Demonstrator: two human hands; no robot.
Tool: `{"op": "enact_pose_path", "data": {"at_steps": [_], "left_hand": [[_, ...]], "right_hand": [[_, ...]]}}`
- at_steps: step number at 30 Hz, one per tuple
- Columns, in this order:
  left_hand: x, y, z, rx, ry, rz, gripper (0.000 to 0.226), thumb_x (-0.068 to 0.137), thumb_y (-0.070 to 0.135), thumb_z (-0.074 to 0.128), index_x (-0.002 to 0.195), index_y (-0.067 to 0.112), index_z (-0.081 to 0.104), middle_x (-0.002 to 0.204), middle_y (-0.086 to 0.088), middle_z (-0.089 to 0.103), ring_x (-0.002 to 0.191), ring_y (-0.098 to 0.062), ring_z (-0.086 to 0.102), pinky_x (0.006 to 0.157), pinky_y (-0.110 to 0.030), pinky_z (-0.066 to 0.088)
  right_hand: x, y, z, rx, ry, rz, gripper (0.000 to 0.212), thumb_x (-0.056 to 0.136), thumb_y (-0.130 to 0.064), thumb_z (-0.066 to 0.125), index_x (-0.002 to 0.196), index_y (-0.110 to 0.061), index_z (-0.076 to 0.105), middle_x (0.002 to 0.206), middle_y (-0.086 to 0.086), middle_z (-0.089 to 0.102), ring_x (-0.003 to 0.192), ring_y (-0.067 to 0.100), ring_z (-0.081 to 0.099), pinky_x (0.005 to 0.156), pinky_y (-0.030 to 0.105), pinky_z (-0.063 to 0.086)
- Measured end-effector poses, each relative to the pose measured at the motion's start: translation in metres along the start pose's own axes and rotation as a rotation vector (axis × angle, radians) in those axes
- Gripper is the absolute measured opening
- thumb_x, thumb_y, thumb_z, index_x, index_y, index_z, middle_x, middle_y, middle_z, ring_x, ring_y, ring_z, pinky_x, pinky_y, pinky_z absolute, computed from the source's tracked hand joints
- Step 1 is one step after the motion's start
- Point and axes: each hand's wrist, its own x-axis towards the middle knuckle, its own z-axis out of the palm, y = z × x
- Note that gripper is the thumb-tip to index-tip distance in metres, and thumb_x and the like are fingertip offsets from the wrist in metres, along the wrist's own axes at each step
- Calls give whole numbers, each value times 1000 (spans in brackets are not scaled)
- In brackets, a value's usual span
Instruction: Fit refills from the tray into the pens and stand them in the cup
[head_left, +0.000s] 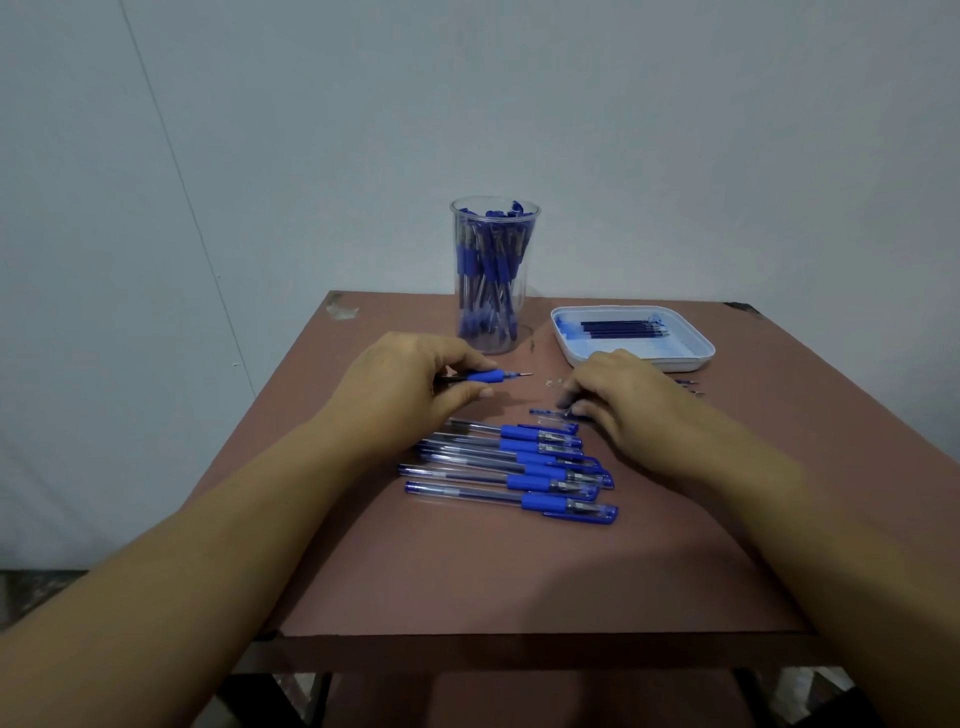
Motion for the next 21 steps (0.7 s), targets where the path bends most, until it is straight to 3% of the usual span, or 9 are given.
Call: {"op": "enact_pose_path", "data": {"at_steps": [4, 7, 10, 13, 17, 21], "left_hand": [[0, 3, 0, 1, -29, -2, 25, 85, 38, 72, 109, 33, 73, 93, 14, 73, 80, -1, 63, 73, -28, 55], [0, 4, 1, -1, -34, -8, 25, 85, 37, 72, 109, 33, 73, 93, 14, 73, 79, -1, 63, 71, -23, 52], [0, 4, 2, 1, -34, -5, 24, 84, 37, 73, 109, 33, 73, 92, 14, 73, 80, -1, 63, 70, -20, 49], [0, 4, 3, 3, -26, 7, 24, 84, 37, 73, 107, 32, 74, 92, 13, 73, 78, -1, 63, 68, -18, 47], [0, 6, 5, -4, -15, 46, 24, 83, 36, 74, 106, 32, 75, 91, 14, 74, 76, -5, 65, 69, -27, 53], [0, 8, 8, -19, -9, 89, 24, 83, 36, 75, 105, 31, 75, 92, 14, 74, 75, -3, 64, 68, -28, 56]], "right_hand": [[0, 4, 3, -24, -36, -21, 14, 96, -12, 57, 99, -20, 69, 94, -9, 56, 92, 9, 41, 82, 24, 38], [2, 3, 2, -26, -64, -16, 16, 96, -13, 56, 104, -20, 69, 96, -9, 55, 95, 10, 41, 86, 26, 38], [1, 4, 0, 11, -23, 11, 21, 96, -13, 56, 112, -24, 66, 102, -8, 58, 98, 8, 43, 85, 20, 34], [-3, 3, -3, 85, 124, 23, 23, 96, -12, 54, 110, -28, 63, 101, -12, 58, 98, 6, 48, 82, 12, 34], [-6, -9, 0, 130, 257, -74, 16, 93, -26, 62, 109, -24, 65, 94, -24, 53, 94, -5, 49, 80, 5, 35], [-2, -14, 6, 126, 280, -149, 19, 89, -30, 68, 106, -21, 70, 90, -19, 56, 86, -7, 50, 80, 5, 35]]}}
